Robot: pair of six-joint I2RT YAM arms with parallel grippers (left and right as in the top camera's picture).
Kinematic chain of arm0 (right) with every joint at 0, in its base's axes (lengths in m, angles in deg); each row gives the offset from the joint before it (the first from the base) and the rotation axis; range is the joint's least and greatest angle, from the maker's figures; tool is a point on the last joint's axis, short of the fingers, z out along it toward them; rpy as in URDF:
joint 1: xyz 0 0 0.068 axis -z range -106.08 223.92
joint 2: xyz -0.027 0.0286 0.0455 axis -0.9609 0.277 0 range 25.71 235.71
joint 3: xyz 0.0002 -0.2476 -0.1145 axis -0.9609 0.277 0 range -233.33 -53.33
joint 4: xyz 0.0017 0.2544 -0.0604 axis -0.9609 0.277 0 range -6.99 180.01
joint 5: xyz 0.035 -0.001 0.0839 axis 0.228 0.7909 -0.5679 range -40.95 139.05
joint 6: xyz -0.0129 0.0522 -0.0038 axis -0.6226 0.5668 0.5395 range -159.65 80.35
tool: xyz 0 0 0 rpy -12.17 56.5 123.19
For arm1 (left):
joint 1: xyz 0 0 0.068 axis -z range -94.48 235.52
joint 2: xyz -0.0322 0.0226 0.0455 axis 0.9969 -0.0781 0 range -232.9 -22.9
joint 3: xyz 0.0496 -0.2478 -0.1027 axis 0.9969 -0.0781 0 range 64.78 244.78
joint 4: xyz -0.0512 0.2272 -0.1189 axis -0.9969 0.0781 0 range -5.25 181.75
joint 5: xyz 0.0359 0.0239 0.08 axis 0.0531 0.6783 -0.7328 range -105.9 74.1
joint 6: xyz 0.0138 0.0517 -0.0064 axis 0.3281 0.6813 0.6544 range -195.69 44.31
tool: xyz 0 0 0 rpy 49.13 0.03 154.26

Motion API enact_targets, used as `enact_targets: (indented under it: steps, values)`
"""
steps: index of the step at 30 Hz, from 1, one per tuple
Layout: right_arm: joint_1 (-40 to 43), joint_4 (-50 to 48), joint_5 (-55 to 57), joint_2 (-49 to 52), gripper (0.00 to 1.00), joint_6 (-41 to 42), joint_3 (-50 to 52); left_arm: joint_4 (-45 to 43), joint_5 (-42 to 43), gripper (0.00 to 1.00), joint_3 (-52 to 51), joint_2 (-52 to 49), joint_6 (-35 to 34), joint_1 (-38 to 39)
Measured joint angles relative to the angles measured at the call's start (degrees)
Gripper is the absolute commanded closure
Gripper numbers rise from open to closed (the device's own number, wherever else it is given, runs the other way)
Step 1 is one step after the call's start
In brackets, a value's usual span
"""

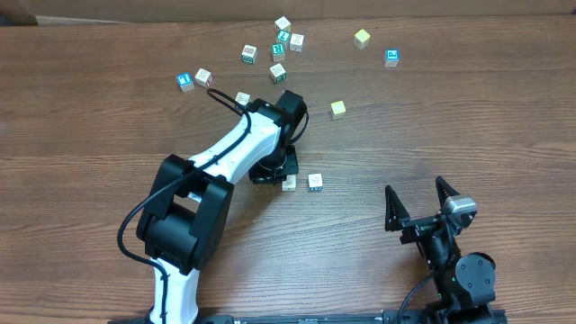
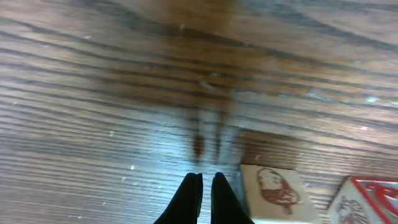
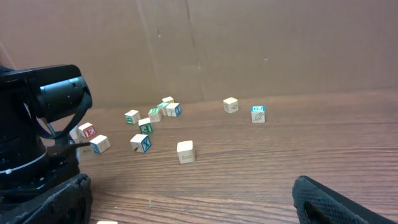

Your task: Form a horizontal line

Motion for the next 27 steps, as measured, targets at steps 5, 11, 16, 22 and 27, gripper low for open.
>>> enact_targets:
  steps: [5, 11, 16, 22, 27]
  values:
    - [0.0, 0.0, 0.0, 0.0, 0.00, 0.0, 0.0, -0.1, 1.3, 0.96, 0.0, 0.0, 0.0, 1.0]
    - [0.0, 0.0, 0.0, 0.0, 0.00, 0.0, 0.0, -0.4, 1.9, 0.96, 0.0, 0.0, 0.0, 2.1]
    - [0.0, 0.0, 0.0, 0.0, 0.00, 0.0, 0.0, -1.3, 2.1, 0.96, 0.0, 0.0, 0.0, 2.3]
    - [0.0, 0.0, 0.0, 0.0, 0.00, 0.0, 0.0, -1.6, 2.1, 0.96, 0.0, 0.0, 0.0, 2.3]
    - [0.0, 0.0, 0.0, 0.0, 0.00, 0.0, 0.0, -1.6, 2.1, 0.96, 0.0, 0.0, 0.0, 2.3]
